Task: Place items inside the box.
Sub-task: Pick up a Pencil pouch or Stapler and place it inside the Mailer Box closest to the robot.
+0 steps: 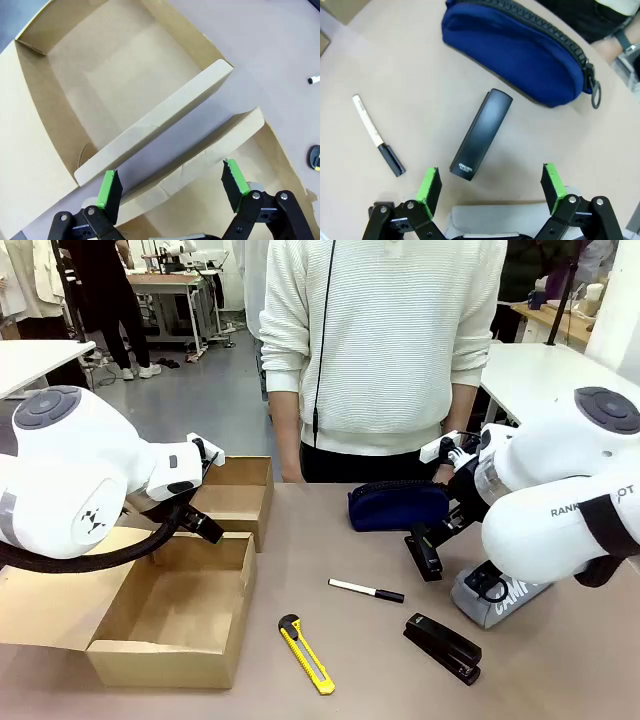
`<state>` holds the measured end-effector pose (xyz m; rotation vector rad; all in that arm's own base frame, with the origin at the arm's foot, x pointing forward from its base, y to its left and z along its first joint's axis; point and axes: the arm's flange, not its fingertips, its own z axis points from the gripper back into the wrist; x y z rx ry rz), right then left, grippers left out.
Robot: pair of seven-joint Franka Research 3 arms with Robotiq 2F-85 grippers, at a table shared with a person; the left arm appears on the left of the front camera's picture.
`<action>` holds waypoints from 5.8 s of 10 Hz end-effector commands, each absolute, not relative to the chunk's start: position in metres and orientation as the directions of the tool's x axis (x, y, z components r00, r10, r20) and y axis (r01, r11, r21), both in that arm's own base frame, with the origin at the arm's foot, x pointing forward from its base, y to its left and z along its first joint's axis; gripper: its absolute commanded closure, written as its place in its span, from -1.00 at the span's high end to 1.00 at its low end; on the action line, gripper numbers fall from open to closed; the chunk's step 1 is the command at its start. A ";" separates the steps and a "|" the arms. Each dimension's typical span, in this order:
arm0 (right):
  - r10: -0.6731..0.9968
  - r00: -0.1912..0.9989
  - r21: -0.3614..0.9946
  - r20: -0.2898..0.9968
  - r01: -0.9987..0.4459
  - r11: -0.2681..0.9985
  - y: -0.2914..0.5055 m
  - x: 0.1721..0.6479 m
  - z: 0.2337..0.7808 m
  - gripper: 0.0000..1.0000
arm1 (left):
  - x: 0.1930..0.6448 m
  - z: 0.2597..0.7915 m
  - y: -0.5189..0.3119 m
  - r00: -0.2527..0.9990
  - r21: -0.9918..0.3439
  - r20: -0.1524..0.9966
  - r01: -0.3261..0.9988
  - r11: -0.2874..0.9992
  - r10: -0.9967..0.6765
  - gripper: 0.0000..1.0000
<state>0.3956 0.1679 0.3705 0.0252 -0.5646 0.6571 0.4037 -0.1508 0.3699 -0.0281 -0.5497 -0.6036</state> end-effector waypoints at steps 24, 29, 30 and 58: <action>-0.416 0.838 0.860 0.352 -0.114 0.497 -0.149 0.276 0.500 1.00 | 0.332 0.496 0.138 0.893 -0.890 0.202 -0.005 0.457 0.403 1.00; -0.722 0.671 0.946 0.169 0.094 0.310 -0.233 0.247 0.418 1.00 | 0.291 0.407 0.199 0.662 -0.978 -0.025 -0.173 0.119 0.749 1.00; -0.657 0.729 0.948 0.193 0.033 0.316 -0.241 0.242 0.446 1.00 | 0.290 0.406 0.229 0.736 -0.954 -0.077 -0.250 0.164 0.672 1.00; 0.397 0.917 0.545 0.033 -0.349 0.762 0.069 0.252 0.416 1.00 | 0.290 0.406 0.229 0.736 -0.954 -0.077 -0.250 0.164 0.672 1.00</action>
